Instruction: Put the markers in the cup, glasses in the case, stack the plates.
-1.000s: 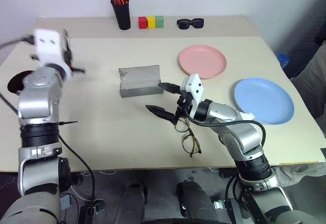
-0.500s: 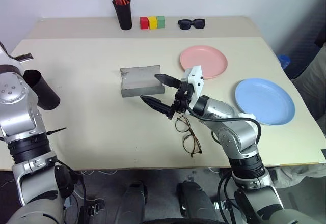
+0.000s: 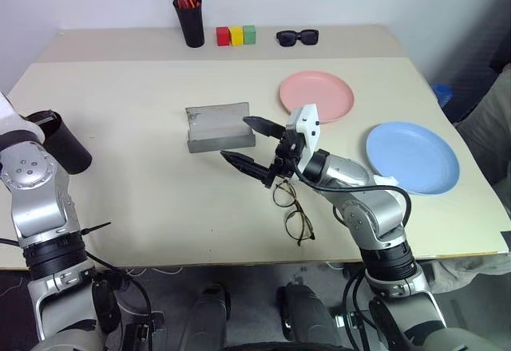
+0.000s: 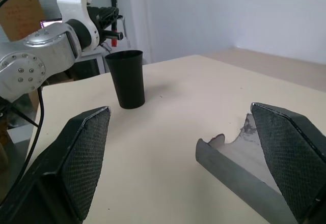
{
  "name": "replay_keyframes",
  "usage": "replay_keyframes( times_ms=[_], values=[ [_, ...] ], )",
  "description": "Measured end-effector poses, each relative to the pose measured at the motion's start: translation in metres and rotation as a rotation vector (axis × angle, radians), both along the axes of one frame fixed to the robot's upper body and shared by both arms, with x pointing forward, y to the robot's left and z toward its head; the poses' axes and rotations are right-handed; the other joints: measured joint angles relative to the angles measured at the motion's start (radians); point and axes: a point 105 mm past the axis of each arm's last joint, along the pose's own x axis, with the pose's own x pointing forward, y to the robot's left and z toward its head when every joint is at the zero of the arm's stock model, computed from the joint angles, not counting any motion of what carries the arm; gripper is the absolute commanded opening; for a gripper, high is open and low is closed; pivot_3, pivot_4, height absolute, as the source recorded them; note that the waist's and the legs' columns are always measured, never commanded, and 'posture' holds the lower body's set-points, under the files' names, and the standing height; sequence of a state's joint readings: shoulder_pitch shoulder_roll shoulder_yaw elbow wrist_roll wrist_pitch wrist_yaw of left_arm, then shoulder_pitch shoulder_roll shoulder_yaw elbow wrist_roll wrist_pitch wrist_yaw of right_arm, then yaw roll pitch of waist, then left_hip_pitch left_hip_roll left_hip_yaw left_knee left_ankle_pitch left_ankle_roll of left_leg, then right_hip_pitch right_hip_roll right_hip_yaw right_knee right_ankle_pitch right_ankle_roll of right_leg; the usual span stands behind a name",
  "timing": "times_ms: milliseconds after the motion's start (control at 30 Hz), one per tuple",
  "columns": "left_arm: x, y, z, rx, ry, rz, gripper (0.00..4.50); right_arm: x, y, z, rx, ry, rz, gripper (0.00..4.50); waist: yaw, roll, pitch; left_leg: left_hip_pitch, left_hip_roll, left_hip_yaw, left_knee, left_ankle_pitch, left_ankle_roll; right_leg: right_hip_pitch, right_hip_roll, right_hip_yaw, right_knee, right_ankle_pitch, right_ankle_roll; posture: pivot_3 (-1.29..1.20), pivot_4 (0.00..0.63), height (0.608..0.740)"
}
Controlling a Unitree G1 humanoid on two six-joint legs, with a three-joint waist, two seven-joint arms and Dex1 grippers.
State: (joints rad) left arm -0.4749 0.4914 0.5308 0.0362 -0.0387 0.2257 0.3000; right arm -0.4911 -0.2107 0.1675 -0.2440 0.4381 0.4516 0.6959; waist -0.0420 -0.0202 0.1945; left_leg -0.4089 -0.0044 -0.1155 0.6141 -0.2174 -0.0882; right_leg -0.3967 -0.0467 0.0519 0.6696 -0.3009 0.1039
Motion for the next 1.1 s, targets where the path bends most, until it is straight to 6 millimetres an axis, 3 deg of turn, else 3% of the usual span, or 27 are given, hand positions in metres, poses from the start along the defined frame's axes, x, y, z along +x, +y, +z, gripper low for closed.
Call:
replay_keyframes(
  times_ms=[133,233,433,967,1100],
  values=[
    [0.000,0.000,-0.005,-0.009,0.006,0.006,0.03,0.000,0.000,0.000,0.001,0.000,0.001,4.50,0.000,0.000,0.000,0.000,0.000,0.000,0.000,0.000,0.000,0.000,0.000,0.000,0.000,0.000,0.000,0.00,0.150,0.740],
    [0.000,-0.001,-0.006,-0.014,0.002,0.003,1.24,0.000,0.000,0.000,0.001,0.000,0.002,4.50,0.000,0.000,0.000,0.000,0.000,0.000,0.000,0.000,0.000,0.000,0.000,0.000,0.000,0.000,0.000,0.00,0.150,0.740],
    [0.000,-0.001,-0.007,-0.016,-0.002,0.004,4.31,0.000,0.001,0.000,0.003,0.000,0.004,4.50,-0.001,0.000,0.000,0.000,0.000,0.000,0.000,0.000,0.000,0.000,0.000,0.000,0.000,0.000,0.000,0.00,0.150,0.740],
    [0.002,-0.004,-0.008,-0.037,-0.014,-0.009,4.31,-0.002,0.002,0.001,0.008,0.002,0.018,4.50,-0.001,0.000,0.000,0.000,0.000,0.000,0.000,0.000,0.000,0.000,0.000,0.000,0.000,0.000,0.000,0.00,0.150,0.740],
    [-0.020,0.007,0.001,-0.050,-0.082,0.083,4.31,-0.003,0.001,0.002,0.006,-0.007,0.019,4.50,-0.004,0.000,0.000,0.000,0.000,0.000,0.000,0.000,0.000,0.000,0.000,0.000,0.000,0.000,0.000,0.00,0.150,0.740]
  ],
)
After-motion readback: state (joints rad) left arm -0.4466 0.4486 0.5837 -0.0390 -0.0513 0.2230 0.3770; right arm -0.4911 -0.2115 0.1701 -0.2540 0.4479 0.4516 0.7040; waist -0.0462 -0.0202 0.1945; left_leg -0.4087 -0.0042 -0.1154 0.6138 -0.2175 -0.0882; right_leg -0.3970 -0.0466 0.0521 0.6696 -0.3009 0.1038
